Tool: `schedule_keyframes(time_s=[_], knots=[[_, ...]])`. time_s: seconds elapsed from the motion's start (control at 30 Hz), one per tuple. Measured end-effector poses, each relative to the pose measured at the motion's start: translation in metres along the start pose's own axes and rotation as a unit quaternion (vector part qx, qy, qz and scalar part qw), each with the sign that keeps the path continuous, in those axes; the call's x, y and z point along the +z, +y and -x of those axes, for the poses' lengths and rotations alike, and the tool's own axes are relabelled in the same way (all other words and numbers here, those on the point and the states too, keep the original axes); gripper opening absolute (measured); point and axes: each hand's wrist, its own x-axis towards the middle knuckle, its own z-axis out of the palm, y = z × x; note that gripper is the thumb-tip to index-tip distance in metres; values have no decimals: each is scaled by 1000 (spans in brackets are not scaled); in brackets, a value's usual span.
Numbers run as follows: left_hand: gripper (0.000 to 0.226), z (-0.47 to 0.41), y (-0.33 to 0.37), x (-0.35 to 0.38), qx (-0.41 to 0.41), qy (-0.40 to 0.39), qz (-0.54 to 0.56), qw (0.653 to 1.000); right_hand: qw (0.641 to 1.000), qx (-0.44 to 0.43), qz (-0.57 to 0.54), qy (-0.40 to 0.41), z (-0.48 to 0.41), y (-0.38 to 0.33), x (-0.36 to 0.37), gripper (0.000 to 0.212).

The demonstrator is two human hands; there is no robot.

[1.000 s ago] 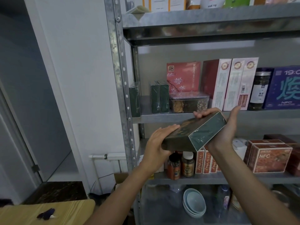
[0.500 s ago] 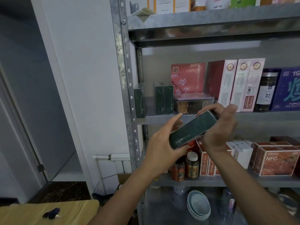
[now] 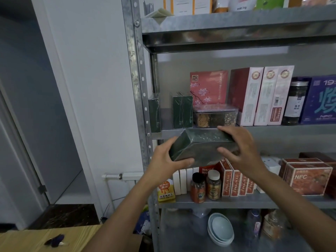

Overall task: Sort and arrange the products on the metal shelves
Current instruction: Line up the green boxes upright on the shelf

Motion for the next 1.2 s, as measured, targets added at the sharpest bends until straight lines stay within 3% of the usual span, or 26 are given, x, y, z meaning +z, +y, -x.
schedule_keyframes(time_s=[0.17, 0.47, 0.5, 0.57, 0.63, 0.7, 0.8, 0.87, 1.0, 1.1, 1.17, 1.2], knots=[[45, -4, -3, -14, -32, -46, 28, 998, 958, 132, -177, -184, -4, 8, -37, 42], [53, -19, -2, -10, -53, -4, 103, 993, 932, 200, -266, -141, -19, -2, -56, 40], [58, -20, 1, -8, -39, 13, 71, 997, 930, 217, -269, -123, -20, -3, -56, 39], [67, -20, 7, -1, 27, 72, -112, 991, 927, 249, -269, -80, -21, -8, -55, 38], [61, -15, 11, 9, 162, 116, -311, 929, 924, 275, -263, -42, -24, -13, -52, 37], [56, -4, 12, 26, 269, 82, -365, 887, 917, 306, -256, -8, -27, -20, -47, 33], [88, 13, 12, 57, 229, 9, -348, 909, 911, 339, -228, 48, -32, -30, -40, 27], [98, 15, 12, 70, 189, 35, -363, 912, 908, 354, -218, 61, -36, -36, -38, 26], [79, 7, 15, 63, 240, 97, -360, 897, 880, 372, -290, 48, -39, -47, -41, 13], [66, 2, 12, 49, 304, 118, -332, 885, 874, 365, -320, -24, -40, -53, -46, 29], [61, 0, 13, 38, 279, 109, -212, 930, 874, 365, -312, -75, -41, -55, -50, 57], [59, 0, 18, 32, 228, 98, -111, 962, 884, 350, -299, -82, -42, -54, -51, 62]])
